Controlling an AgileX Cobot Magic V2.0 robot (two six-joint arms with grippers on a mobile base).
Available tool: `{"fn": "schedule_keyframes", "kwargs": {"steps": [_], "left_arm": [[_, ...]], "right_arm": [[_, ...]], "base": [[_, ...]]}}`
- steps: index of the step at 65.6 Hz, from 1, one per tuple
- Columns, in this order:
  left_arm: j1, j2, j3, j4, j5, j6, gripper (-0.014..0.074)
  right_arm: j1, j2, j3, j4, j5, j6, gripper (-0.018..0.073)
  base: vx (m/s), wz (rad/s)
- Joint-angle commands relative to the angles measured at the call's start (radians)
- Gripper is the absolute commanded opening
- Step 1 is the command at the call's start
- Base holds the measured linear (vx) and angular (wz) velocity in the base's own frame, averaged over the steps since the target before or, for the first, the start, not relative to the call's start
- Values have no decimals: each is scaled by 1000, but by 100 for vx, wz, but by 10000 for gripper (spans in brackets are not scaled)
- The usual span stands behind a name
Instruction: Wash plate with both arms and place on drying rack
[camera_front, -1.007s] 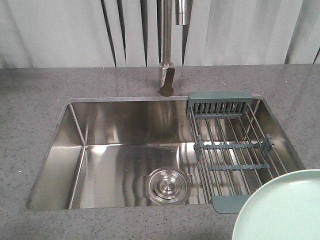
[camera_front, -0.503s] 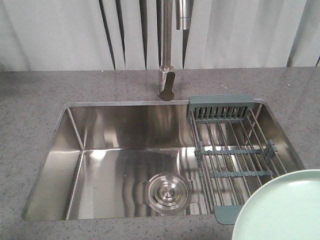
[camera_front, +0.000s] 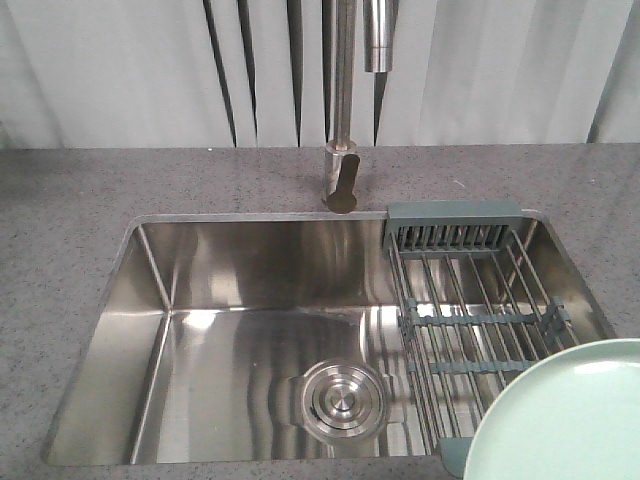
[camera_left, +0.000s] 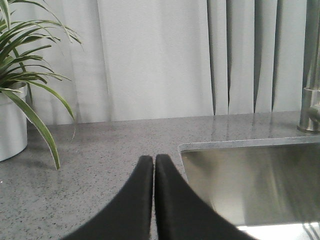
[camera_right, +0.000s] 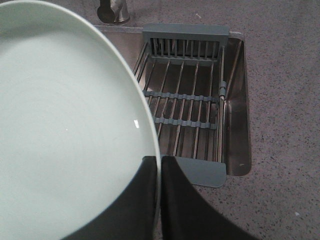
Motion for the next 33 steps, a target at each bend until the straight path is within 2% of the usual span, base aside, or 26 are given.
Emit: {"fn": "schedule_keyframes", "kwargs": {"steps": [1,33], "left_arm": [[-5,-14,20,-9,-70,-5,-5],[-5,-14,20,-9,-70,-5,-5]], "right_arm": [[-4,23,-22,-7,-74,-1,-5],[-4,23,-22,-7,-74,-1,-5]], "base": [[4,1],[3,1]]}}
